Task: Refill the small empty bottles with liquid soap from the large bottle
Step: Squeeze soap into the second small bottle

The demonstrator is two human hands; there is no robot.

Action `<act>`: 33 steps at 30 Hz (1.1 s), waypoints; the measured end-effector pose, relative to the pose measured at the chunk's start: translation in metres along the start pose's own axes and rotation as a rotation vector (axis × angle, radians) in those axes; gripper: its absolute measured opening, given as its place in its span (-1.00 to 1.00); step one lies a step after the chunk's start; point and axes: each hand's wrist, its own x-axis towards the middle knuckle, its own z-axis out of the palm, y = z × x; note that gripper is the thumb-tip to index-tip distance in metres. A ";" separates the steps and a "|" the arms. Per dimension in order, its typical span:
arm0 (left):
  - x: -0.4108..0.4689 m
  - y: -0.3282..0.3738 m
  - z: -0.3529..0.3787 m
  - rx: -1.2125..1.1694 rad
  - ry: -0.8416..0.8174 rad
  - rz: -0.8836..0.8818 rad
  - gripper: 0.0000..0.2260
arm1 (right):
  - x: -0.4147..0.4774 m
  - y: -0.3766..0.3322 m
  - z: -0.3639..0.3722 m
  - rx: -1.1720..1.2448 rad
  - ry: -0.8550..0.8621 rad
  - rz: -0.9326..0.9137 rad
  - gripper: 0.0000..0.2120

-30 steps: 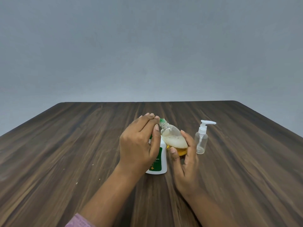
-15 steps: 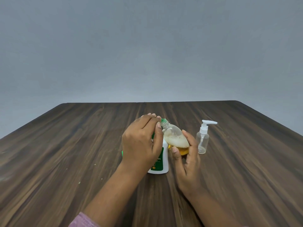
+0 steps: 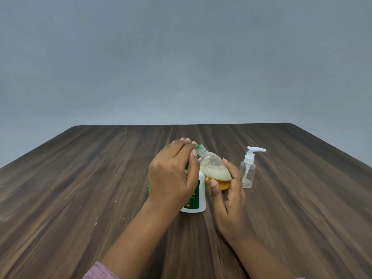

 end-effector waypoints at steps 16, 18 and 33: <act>-0.007 -0.001 0.004 0.006 0.023 -0.014 -0.68 | 0.000 -0.002 -0.001 0.004 -0.018 0.008 -0.62; -0.004 -0.001 0.002 0.022 0.014 0.006 -0.68 | 0.001 -0.001 -0.001 0.024 -0.014 0.024 -0.62; -0.010 -0.001 0.004 -0.027 0.039 -0.031 -0.69 | 0.000 0.003 -0.001 -0.019 -0.014 0.009 -0.63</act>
